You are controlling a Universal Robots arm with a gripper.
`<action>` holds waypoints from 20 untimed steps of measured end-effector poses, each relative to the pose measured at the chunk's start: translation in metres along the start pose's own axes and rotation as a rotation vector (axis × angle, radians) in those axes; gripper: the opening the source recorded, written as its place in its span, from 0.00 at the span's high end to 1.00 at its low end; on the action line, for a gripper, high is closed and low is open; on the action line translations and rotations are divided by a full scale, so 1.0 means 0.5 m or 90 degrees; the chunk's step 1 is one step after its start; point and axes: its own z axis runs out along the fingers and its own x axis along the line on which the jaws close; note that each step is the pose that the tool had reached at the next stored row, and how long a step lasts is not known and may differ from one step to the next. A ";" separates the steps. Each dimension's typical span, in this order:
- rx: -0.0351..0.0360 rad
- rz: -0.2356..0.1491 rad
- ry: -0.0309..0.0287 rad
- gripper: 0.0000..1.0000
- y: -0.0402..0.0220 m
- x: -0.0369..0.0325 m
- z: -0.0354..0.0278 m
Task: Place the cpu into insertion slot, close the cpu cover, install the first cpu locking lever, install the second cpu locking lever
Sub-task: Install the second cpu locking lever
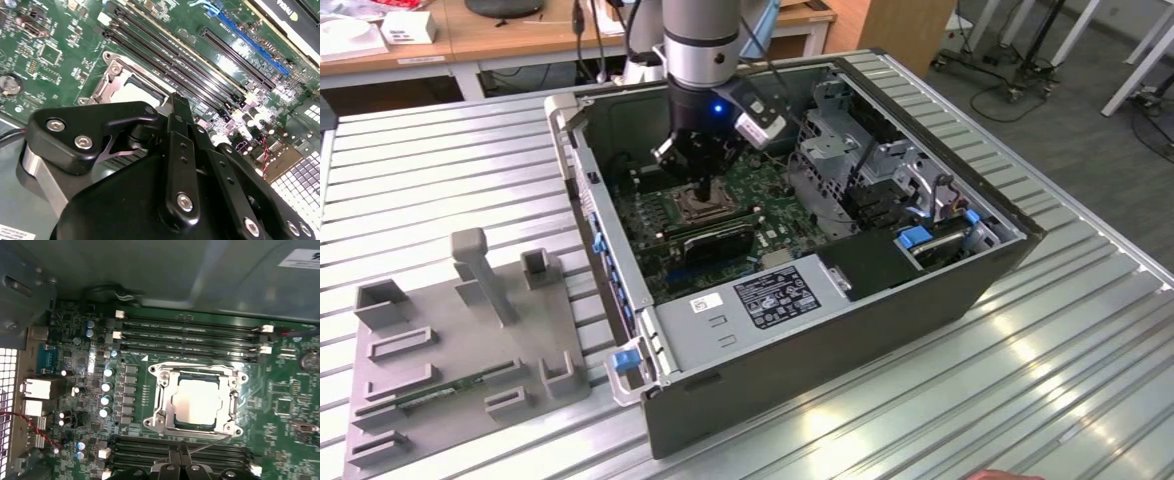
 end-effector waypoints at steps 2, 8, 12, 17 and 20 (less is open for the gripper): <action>0.0000 0.000 0.0000 0.89 0.000 0.004 0.006; -0.0001 0.000 0.0000 0.89 0.001 0.012 0.018; -0.0001 0.000 -0.0001 0.89 0.002 0.017 0.026; 0.0000 0.000 0.0000 0.89 0.002 0.023 0.034; -0.0001 0.000 0.0000 0.89 0.002 0.027 0.036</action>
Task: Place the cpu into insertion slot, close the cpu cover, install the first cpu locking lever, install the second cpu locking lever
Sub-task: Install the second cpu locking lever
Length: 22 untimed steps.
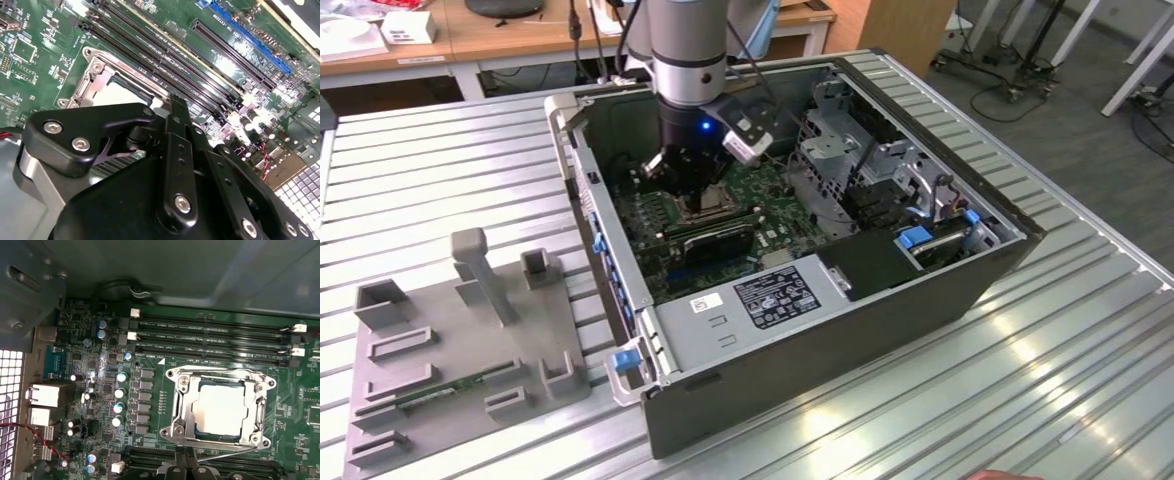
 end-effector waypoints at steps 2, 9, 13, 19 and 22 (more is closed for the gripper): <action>0.0000 0.000 0.0000 0.89 0.000 0.002 0.001; 0.0000 0.000 0.0000 0.89 0.001 0.010 0.008; 0.0000 0.000 0.0000 0.89 0.001 0.013 0.011; -0.0004 0.000 -0.0002 0.89 0.002 0.014 0.014; -0.0004 0.000 0.0000 0.89 0.002 0.015 0.017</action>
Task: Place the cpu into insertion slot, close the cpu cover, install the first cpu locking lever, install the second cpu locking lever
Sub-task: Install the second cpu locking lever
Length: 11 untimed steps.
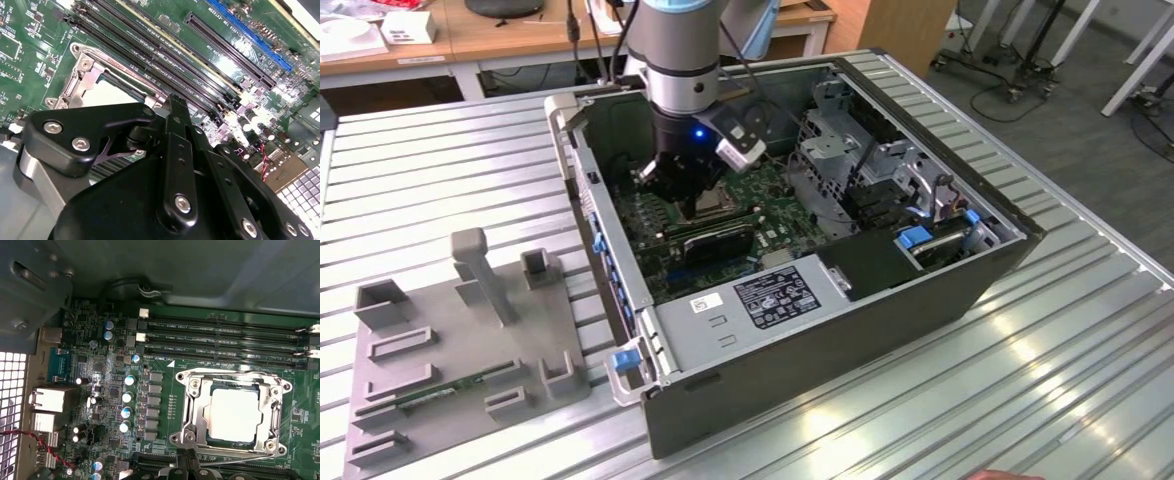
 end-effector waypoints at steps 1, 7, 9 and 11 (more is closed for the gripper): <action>0.0000 0.000 0.0000 0.89 0.000 0.000 0.001; 0.0001 0.000 0.0000 0.89 0.000 0.001 0.010; -0.0007 0.000 0.0000 0.89 0.000 0.001 0.011; -0.0024 0.000 -0.0002 0.89 0.000 0.001 0.012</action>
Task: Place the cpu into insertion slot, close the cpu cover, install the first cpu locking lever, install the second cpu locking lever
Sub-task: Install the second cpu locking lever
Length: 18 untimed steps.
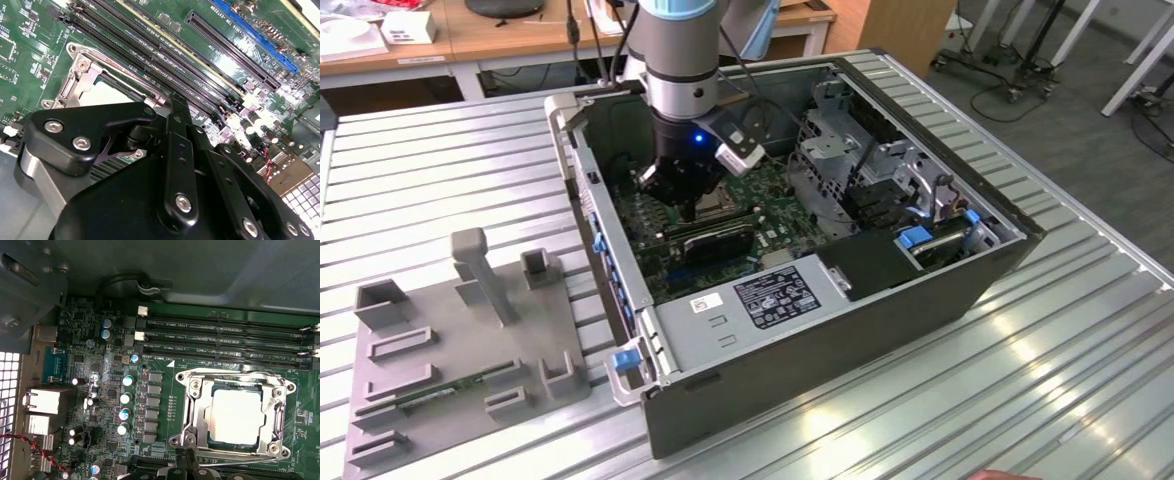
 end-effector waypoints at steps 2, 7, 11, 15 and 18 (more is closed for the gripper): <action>-0.0012 0.000 -0.0001 0.89 0.000 0.000 0.001; -0.0039 0.000 -0.0003 0.89 0.000 0.001 0.003; -0.0055 0.000 -0.0005 0.89 0.000 0.002 0.006; -0.0066 0.000 -0.0005 0.89 0.000 0.003 0.008; -0.0076 0.000 -0.0006 0.89 0.001 0.005 0.009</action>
